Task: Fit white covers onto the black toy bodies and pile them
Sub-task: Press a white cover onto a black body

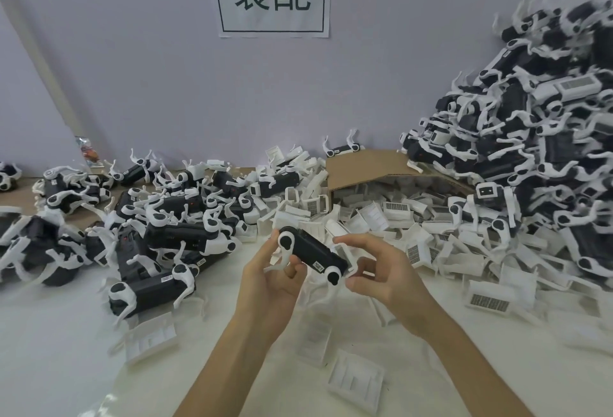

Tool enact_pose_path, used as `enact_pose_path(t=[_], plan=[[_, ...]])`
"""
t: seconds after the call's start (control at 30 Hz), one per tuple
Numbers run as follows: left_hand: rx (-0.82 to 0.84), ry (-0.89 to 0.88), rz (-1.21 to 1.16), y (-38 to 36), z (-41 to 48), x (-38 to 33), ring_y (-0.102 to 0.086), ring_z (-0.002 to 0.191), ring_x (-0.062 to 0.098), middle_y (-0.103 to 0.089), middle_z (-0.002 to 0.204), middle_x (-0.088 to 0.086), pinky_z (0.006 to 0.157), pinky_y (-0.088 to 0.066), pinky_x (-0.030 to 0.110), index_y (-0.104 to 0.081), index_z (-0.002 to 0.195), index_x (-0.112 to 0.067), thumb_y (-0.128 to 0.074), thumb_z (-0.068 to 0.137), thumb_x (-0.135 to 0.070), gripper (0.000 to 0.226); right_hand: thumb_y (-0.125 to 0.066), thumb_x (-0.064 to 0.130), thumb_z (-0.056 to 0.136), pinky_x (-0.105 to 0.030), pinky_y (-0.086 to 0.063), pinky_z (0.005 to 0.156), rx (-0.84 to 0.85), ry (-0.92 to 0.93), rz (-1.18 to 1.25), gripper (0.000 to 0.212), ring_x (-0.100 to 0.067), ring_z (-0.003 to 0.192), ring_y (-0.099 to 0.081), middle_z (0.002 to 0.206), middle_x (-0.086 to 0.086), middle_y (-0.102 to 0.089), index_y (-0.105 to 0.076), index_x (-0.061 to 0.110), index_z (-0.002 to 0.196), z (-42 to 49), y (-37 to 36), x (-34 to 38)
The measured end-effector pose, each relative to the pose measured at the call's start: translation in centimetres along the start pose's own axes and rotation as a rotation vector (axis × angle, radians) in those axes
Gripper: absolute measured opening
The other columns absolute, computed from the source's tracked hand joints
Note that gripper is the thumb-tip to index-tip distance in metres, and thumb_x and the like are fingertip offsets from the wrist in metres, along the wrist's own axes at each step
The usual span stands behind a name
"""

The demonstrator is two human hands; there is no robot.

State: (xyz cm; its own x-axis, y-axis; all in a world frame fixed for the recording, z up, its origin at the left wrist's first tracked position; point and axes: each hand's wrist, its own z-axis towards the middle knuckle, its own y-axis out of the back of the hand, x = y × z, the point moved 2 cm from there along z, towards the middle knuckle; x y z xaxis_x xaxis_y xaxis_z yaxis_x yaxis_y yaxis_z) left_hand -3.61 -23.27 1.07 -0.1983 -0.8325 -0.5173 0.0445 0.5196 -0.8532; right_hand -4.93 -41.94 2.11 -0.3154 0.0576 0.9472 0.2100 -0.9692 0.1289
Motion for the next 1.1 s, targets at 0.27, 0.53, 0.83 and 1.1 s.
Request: enact_pose_path(t=[0.27,0.53,0.83,1.1], plan=[[0.032,0.011,0.025,0.2,0.2,0.3,-0.059,0.055,0.013,-0.069,0.081,0.006,0.048,-0.051,0.022,-0.070,0.088,-0.012,-0.082,0.071,-0.021,0.023,-0.078,0.038,0.074,-0.018,-0.051,0.070,-0.292,0.050,-0.086,0.035,-0.006,0.077,-0.064,0.098,0.013,-0.074,-0.068,0.034,0.107,0.2,0.5,0.3],[0.096,0.068,0.174,-0.4,-0.3,2.5,-0.057,0.063,0.014,-0.067,0.079,0.006,0.061,-0.054,0.022,-0.071,0.062,-0.013,-0.077,0.080,-0.025,0.023,-0.079,0.045,0.072,-0.021,-0.054,0.069,-0.265,0.118,-0.103,0.018,-0.008,0.081,-0.068,0.088,0.009,-0.071,-0.068,0.038,0.084,0.3,-0.1,0.3],[0.064,0.028,0.177,-0.3,-0.3,2.7,-0.064,0.054,0.015,-0.071,0.071,0.005,0.056,-0.055,0.024,-0.074,0.059,-0.015,-0.074,0.083,-0.028,0.027,-0.072,0.016,0.091,-0.027,-0.051,0.070,-0.186,0.086,-0.114,0.004,-0.008,0.079,-0.063,0.088,0.006,-0.071,-0.068,0.019,0.089,0.5,0.2,-0.5],[0.007,0.027,0.102,-0.2,-0.1,2.3,-0.054,0.047,0.011,-0.066,0.074,0.005,0.046,-0.049,0.020,-0.076,0.067,-0.011,-0.072,0.084,-0.026,0.023,-0.063,0.006,0.095,-0.023,-0.046,0.069,-0.144,0.061,-0.100,0.010,-0.010,0.073,-0.059,0.079,0.004,-0.065,-0.065,0.011,0.087,0.8,0.0,-0.9]])
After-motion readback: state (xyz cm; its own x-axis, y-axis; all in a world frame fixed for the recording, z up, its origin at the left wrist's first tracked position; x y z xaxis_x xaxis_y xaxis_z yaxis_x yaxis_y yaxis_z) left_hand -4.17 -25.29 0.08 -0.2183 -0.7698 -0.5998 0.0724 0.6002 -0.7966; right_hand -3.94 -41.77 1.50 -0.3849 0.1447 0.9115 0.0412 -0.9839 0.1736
